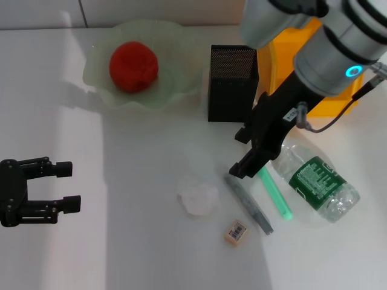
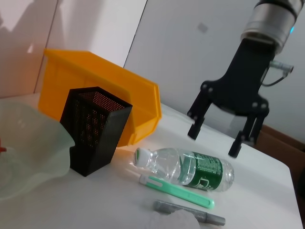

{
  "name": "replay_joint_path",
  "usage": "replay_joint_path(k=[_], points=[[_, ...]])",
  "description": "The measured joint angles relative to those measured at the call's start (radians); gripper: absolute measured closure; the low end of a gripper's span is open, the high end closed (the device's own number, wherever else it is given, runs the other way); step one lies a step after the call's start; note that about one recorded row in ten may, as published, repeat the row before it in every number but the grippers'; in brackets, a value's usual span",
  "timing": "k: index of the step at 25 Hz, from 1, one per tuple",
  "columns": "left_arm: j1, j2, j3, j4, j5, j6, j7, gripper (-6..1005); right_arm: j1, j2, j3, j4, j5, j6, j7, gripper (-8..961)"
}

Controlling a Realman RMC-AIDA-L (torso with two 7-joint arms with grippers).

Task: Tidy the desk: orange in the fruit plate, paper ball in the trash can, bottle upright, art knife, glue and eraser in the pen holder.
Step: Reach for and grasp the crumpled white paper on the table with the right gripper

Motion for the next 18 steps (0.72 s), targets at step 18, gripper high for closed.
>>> replay_joint_path(k=[18], points=[[-0.008, -0.001, 0.005, -0.002, 0.005, -0.017, 0.004, 153, 0.125, 0.006, -0.317, 0.374, 0.146, 0.321, -0.011, 244]])
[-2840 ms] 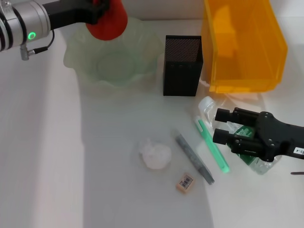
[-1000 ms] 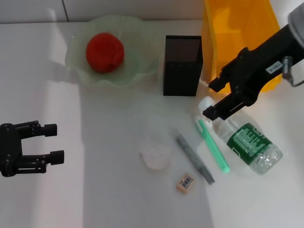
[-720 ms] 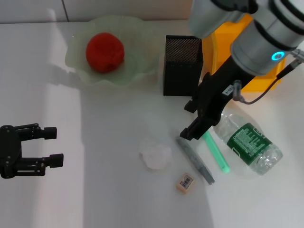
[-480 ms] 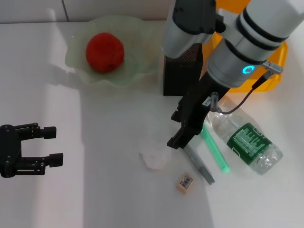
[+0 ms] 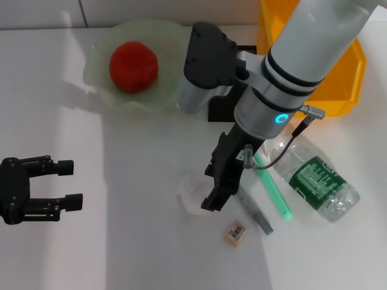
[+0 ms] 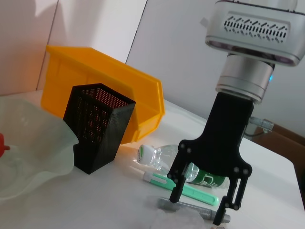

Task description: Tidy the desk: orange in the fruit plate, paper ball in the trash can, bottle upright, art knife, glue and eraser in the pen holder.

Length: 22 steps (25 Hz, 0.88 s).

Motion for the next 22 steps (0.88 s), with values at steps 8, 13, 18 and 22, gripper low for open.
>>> replay_joint_path(k=[8, 13, 18, 22], points=[[-0.011, -0.009, -0.006, -0.003, 0.031, -0.008, 0.000, 153, 0.012, -0.001, -0.079, 0.053, 0.070, 0.087, 0.005, 255], [-0.014, -0.013, -0.006, -0.004, 0.043, -0.009, 0.000, 153, 0.017, -0.001, -0.145, 0.082, 0.112, 0.141, 0.001, 266], [-0.016, -0.013, -0.007, -0.004, 0.043, -0.009, 0.000, 153, 0.012, -0.002, -0.171, 0.087, 0.127, 0.159, 0.001, 379], [-0.018, -0.013, -0.009, -0.004, 0.044, -0.009, -0.001, 154, -0.001, -0.003, -0.163, 0.069, 0.127, 0.140, 0.001, 408]])
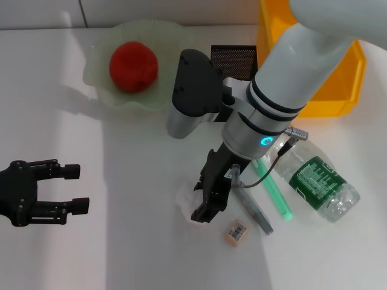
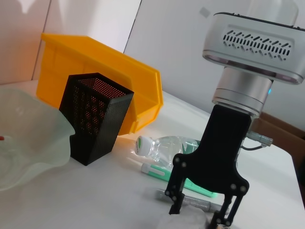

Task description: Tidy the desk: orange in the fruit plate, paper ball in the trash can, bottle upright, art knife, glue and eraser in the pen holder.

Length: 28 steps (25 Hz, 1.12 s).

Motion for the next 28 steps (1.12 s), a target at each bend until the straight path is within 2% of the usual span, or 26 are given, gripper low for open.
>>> replay_joint_path(k=[3, 5, 10, 11, 12, 16, 18, 20, 22, 23, 24, 25, 27, 28], points=[[0.000, 0.000, -0.001, 0.000, 0.000, 0.000, -0.001, 154, -0.028, -0.006, 0.025, -0.052, -0.008, -0.044, 0.003, 409], [0.000, 0.000, -0.001, 0.000, 0.001, 0.000, -0.001, 154, -0.065, -0.010, 0.099, -0.121, -0.040, -0.100, 0.003, 410], [-0.003, 0.002, -0.003, 0.000, 0.001, 0.000, 0.000, 154, -0.172, -0.011, 0.364, -0.402, -0.159, -0.281, 0.017, 413], [-0.004, 0.003, -0.004, 0.000, 0.000, -0.001, 0.000, 154, -0.212, -0.012, 0.449, -0.533, -0.188, -0.333, 0.041, 414], [-0.004, 0.003, -0.004, 0.000, 0.000, -0.001, 0.000, 154, -0.212, -0.012, 0.449, -0.533, -0.188, -0.333, 0.041, 415], [-0.009, 0.003, -0.007, 0.000, 0.000, -0.001, -0.002, 154, -0.298, -0.013, 0.609, -0.779, -0.278, -0.358, 0.094, 419], [-0.016, 0.002, -0.011, 0.000, 0.000, -0.002, -0.005, 154, -0.339, -0.013, 0.690, -0.840, -0.332, -0.302, 0.126, 414], [-0.019, 0.001, -0.011, 0.000, 0.000, -0.002, -0.007, 154, -0.347, -0.013, 0.705, -0.836, -0.348, -0.276, 0.132, 410], [-0.024, 0.001, -0.011, 0.000, 0.000, -0.002, -0.011, 154, -0.360, -0.012, 0.721, -0.810, -0.403, -0.199, 0.154, 405], [-0.029, 0.000, -0.011, 0.000, 0.001, -0.002, -0.015, 154, -0.366, -0.011, 0.724, -0.757, -0.470, -0.110, 0.178, 403], [-0.029, 0.000, -0.011, 0.000, 0.001, -0.002, -0.015, 154, -0.366, -0.011, 0.724, -0.757, -0.470, -0.110, 0.178, 401], [-0.031, 0.000, -0.011, 0.000, 0.001, -0.002, -0.016, 154, -0.367, -0.011, 0.723, -0.722, -0.494, -0.064, 0.184, 398], [-0.034, -0.001, -0.011, 0.000, 0.002, -0.001, -0.019, 154, -0.344, -0.012, 0.725, -0.565, -0.511, 0.057, 0.180, 394], [-0.034, -0.001, -0.011, 0.000, 0.002, -0.001, -0.019, 154, -0.344, -0.012, 0.725, -0.565, -0.511, 0.057, 0.180, 391]])
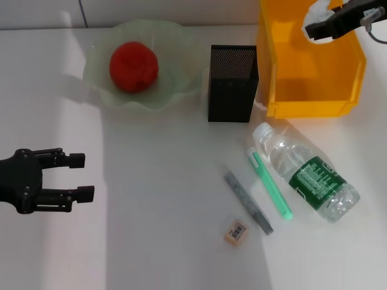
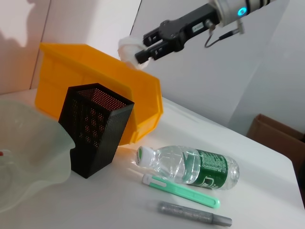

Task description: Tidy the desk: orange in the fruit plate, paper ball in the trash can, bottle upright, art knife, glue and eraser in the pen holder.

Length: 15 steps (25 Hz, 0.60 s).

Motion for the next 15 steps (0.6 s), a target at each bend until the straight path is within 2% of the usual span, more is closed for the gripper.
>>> replay_joint_path(k=[5, 15], points=[[-0.007, -0.002, 0.000, 0.000, 0.002, 0.000, -0.006, 154, 0.025, -0.001, 0.001, 0.093, -0.003, 0.056, -0.001, 380], [-0.008, -0.005, 0.001, 0.000, 0.003, -0.008, -0.005, 154, 0.020, 0.000, 0.003, 0.094, 0.000, 0.062, 0.000, 357]])
